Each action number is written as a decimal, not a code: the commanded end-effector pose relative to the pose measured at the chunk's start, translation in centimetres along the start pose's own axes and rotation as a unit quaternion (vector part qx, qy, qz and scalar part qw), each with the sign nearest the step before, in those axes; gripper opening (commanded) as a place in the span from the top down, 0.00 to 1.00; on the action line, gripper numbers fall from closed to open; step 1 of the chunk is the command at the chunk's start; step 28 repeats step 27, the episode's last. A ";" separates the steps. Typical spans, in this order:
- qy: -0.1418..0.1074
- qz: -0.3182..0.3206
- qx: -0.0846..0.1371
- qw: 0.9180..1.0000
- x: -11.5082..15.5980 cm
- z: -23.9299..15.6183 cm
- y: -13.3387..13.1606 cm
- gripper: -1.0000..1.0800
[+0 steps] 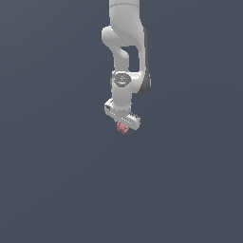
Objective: Pick up the object and move it to a goal position.
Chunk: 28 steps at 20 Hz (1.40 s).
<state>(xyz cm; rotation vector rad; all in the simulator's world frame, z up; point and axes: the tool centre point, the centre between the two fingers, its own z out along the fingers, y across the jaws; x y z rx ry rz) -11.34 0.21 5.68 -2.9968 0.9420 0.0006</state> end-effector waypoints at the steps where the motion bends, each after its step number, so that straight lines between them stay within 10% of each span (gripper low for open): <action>1: 0.000 0.000 0.000 1.000 1.1 -0.7 1.9 1.00; 16: 0.000 0.000 0.000 1.000 8.7 -5.7 14.9 1.00; 28: 0.000 0.000 0.000 1.000 10.6 -6.7 17.5 1.00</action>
